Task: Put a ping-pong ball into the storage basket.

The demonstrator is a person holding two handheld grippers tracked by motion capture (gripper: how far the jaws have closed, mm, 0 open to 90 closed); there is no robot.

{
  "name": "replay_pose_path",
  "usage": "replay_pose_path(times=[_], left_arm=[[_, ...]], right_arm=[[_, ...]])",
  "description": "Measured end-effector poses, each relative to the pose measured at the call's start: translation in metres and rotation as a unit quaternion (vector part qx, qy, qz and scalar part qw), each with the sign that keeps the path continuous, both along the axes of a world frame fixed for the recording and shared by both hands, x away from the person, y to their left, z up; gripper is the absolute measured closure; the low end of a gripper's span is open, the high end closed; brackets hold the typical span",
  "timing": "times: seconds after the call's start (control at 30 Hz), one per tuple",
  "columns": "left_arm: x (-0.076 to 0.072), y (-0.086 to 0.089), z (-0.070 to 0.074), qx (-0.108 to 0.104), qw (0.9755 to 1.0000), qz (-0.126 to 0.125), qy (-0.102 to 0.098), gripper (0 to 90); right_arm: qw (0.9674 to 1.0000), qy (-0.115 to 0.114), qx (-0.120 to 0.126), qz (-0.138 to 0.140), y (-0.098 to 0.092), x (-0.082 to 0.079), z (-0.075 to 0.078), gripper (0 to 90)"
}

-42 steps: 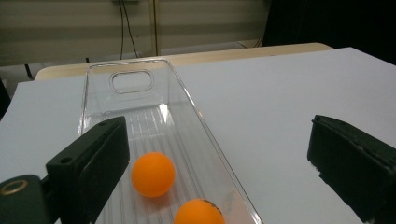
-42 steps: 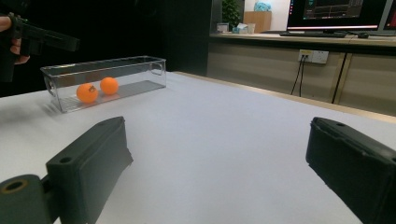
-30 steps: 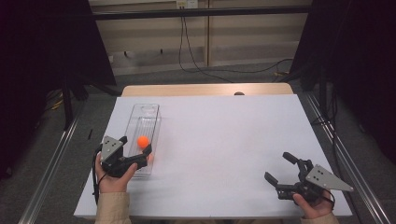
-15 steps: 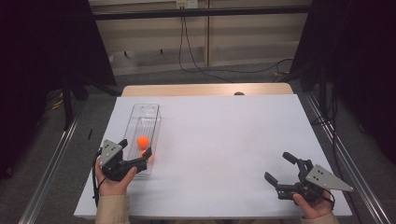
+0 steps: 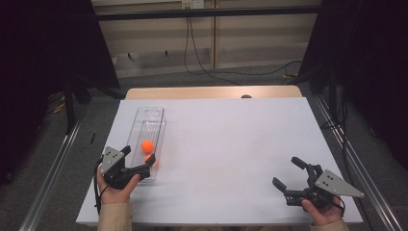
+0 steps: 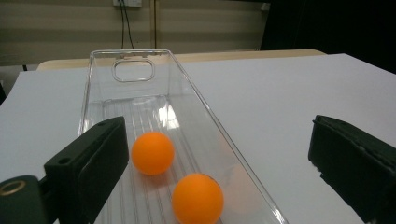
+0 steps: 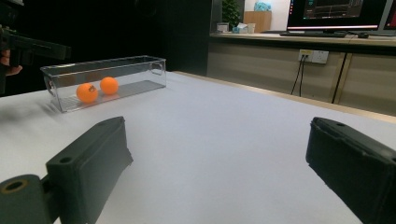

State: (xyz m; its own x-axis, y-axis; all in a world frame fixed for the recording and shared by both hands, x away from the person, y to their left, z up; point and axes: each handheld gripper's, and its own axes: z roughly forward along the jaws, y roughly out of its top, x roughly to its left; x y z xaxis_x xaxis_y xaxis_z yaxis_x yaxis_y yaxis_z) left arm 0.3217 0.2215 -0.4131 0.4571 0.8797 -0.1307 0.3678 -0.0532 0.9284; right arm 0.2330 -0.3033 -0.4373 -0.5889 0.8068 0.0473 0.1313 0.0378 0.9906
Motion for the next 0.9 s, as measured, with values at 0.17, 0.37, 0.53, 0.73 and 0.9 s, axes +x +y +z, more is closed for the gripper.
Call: replay_pose_path(times=[0.17, 0.37, 0.53, 0.73, 0.9], left_arm=[[-0.003, 0.002, -0.003, -0.002, 1.0000, 0.001, 0.002, 5.1], [-0.008, 0.004, -0.008, 0.001, 1.0000, -0.002, 0.010, 5.1], [-0.010, 0.003, -0.011, -0.004, 0.9999, -0.006, 0.008, 5.1], [-0.011, 0.004, -0.011, -0.008, 0.9999, -0.007, 0.005, 5.1], [-0.011, 0.003, -0.012, -0.013, 0.9999, -0.006, 0.003, 5.1]], right_arm=[[1.0000, 0.000, -0.001, 0.000, 0.000, 0.000, 0.000, 4.9], [1.0000, 0.000, -0.001, 0.000, 0.000, 0.000, 0.000, 5.0], [1.0000, 0.000, 0.000, 0.000, 0.000, 0.000, 0.000, 5.0], [1.0000, 0.000, 0.000, 0.000, 0.000, 0.000, 0.000, 4.9], [1.0000, -0.001, -0.001, 0.001, 0.000, 0.000, 0.000, 4.9]])
